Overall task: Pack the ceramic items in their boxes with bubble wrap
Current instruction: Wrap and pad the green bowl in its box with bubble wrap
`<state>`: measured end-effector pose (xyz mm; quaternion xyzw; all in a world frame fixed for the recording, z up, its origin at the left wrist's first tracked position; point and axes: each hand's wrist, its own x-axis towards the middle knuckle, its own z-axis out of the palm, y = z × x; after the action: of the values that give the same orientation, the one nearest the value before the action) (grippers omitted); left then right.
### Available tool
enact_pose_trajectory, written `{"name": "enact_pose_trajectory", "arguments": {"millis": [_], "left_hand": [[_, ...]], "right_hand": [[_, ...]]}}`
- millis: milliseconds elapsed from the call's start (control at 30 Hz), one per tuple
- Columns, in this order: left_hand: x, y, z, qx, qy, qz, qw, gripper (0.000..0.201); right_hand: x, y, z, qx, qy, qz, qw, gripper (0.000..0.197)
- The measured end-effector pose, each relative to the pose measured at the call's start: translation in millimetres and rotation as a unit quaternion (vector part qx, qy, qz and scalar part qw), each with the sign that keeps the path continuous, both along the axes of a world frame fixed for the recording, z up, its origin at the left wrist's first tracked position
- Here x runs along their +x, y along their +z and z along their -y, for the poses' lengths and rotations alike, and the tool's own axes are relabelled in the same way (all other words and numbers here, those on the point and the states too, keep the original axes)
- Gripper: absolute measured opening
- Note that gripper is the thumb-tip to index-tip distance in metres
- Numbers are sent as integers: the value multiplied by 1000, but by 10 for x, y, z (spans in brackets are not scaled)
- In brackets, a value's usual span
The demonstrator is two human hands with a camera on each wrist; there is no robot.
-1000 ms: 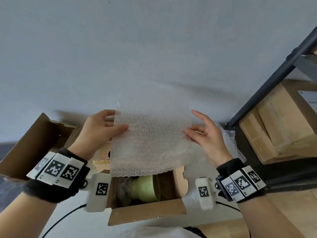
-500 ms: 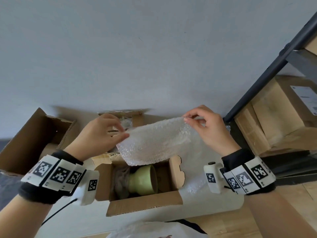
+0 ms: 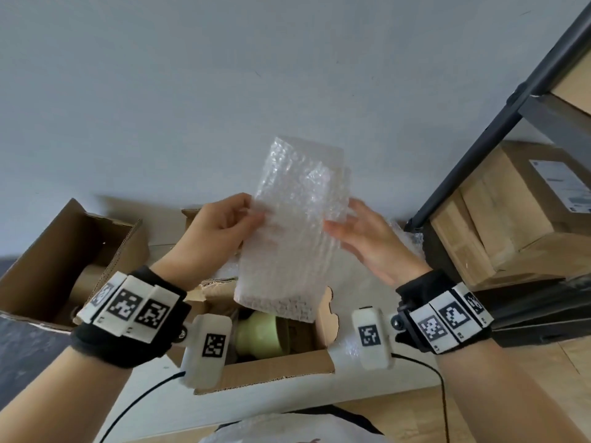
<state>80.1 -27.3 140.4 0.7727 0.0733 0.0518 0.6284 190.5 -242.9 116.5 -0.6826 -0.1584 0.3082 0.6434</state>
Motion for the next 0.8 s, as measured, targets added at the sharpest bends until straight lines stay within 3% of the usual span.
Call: {"name": "enact_pose_trajectory", "arguments": {"millis": [67,133,367,500,567,700,733,800], "left_hand": [[-35,-34,-26,-66,-3,-2,998,21],[-57,-64,-57,-90,0,-5,996,29],[-184,-134,-122,-100,2,0,995,17],[-275,-162,-119,-116,-33,-6,993,34],[-310,-157,-123,-138,-47,-27,989,30],[-353,-210,-73,-84,-19,-44,995,17],[-363,-245,-47,-57,-6,-45,997,16],[-381,-319,19,-33,13,-38,999,17]], "right_hand": [[-32,-74,8,65,58,-67,994,59],[-82,-123,-1,83,88,-72,990,39],[-113,-187,15,99,73,-93,988,22],[-154,-179,24,125,78,-52,988,27],[-152,-175,42,104,72,-38,991,29],[-137,-187,121,129,95,-150,976,39],[-145,-210,135,102,103,-144,979,48],[-191,-259,131,-16,106,-50,993,67]]}}
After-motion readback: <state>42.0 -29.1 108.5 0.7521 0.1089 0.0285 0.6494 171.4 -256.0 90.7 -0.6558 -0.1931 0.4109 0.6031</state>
